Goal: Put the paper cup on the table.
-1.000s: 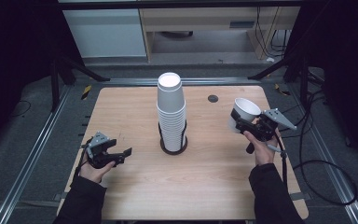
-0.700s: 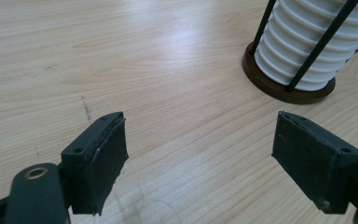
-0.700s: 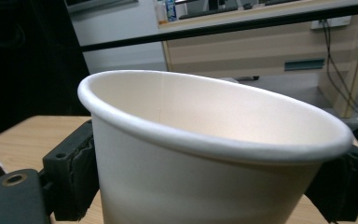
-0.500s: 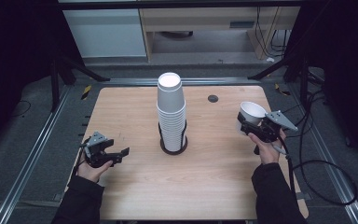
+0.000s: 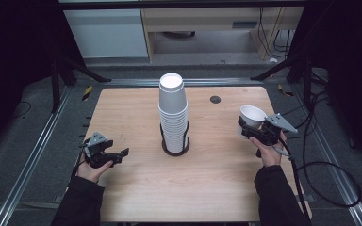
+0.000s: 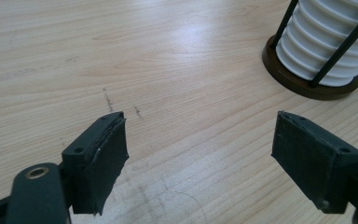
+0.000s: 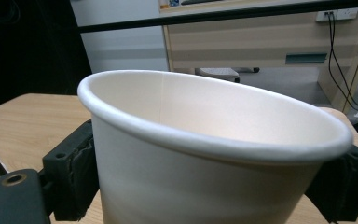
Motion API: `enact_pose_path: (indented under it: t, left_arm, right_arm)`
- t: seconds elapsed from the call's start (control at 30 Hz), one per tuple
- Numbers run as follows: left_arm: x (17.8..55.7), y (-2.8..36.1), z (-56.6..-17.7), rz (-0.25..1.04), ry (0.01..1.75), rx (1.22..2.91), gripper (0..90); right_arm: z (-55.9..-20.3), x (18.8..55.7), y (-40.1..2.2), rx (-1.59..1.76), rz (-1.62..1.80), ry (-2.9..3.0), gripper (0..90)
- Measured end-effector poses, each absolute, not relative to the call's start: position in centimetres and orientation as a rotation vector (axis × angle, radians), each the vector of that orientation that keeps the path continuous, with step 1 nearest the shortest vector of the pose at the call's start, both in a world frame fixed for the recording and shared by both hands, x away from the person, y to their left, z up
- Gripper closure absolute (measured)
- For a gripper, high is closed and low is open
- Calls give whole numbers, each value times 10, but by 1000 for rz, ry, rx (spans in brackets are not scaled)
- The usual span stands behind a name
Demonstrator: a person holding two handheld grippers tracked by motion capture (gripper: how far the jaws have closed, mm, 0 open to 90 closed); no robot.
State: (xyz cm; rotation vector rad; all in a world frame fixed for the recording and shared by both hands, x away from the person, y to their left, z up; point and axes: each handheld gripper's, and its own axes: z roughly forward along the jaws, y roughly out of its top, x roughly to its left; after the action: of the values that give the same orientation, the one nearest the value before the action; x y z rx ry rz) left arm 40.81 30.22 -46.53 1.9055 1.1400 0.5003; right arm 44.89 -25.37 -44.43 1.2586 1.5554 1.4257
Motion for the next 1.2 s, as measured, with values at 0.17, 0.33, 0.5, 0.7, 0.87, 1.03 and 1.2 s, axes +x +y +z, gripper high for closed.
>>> enact_pose_path:
  t: [0.17,0.33,0.5,0.7,0.87,1.03,1.2]
  left_arm:
    - [407,305,-466,502,1148,1899,172]
    - [407,305,-464,507,1141,1892,172]
    - [407,305,-465,508,1143,1897,173]
    - [407,303,-465,507,1134,1903,174]
    - [407,303,-465,508,1133,1901,175]
    - [407,302,-465,509,1131,1904,176]
    - [406,302,-465,508,1129,1905,176]
  right_arm:
    - [-452,450,-250,1242,1413,1584,120]
    - [-460,449,-252,1256,1405,1581,121]
    - [-466,447,-252,1241,1368,1605,121]
    - [-475,445,-248,1209,1343,1630,120]
    - [-479,445,-245,1207,1326,1659,119]
    - [-485,445,-239,1199,1309,1690,118]
    - [-491,445,-236,1200,1295,1711,116]
